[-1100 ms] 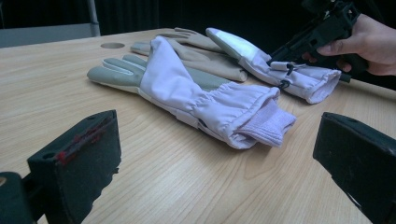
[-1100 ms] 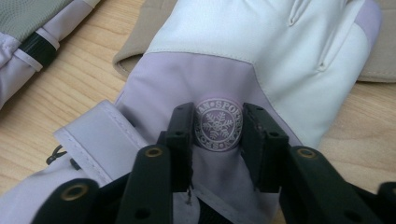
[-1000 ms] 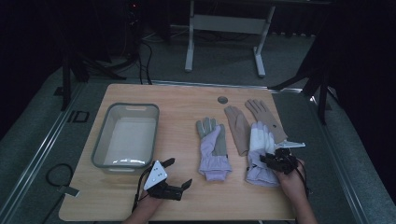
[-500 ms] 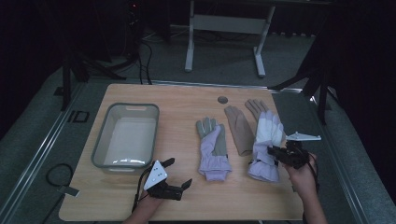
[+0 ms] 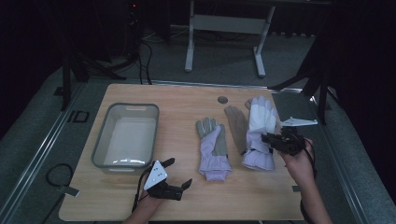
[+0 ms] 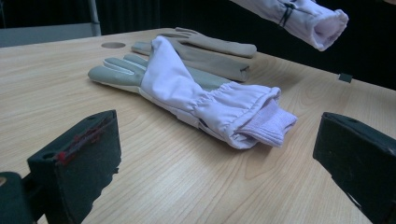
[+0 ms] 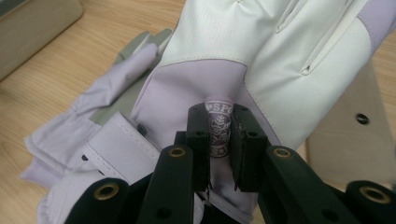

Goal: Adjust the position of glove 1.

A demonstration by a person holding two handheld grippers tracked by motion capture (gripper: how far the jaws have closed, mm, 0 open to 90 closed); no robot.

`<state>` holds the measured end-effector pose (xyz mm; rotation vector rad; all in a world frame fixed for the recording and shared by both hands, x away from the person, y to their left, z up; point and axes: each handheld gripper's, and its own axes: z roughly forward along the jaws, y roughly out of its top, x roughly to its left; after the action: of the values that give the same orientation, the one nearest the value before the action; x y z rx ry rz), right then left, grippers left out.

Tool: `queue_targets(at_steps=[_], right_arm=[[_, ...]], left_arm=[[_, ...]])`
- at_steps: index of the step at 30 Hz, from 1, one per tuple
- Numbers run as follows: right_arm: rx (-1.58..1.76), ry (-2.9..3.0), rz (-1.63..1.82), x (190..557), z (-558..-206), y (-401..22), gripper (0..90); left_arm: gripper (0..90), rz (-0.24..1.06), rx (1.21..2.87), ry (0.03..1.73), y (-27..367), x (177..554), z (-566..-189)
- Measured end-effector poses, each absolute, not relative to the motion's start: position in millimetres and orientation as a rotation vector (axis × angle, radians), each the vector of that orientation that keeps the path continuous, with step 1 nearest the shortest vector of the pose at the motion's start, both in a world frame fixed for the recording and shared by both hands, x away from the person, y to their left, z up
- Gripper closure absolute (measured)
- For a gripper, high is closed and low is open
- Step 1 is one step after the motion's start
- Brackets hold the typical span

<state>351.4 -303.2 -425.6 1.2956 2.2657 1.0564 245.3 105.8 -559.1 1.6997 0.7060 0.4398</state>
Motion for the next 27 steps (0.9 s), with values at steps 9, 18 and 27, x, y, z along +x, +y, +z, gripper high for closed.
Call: queue_targets(at_steps=[9,18,27], right_arm=[[1.235,2.327,1.062,360.5,-421.7,-259.4,79.0],[1.220,2.382,1.053,370.7,-423.5,-224.0,79.0],[1.201,2.460,1.040,372.9,-434.0,-191.9,79.1]], left_arm=[[1.1,0.441,1.701,0.704,105.5,245.1,-559.1],[1.1,0.441,1.702,0.702,105.6,245.2,-559.1],[1.1,0.439,1.702,0.701,105.5,245.1,-559.1]])
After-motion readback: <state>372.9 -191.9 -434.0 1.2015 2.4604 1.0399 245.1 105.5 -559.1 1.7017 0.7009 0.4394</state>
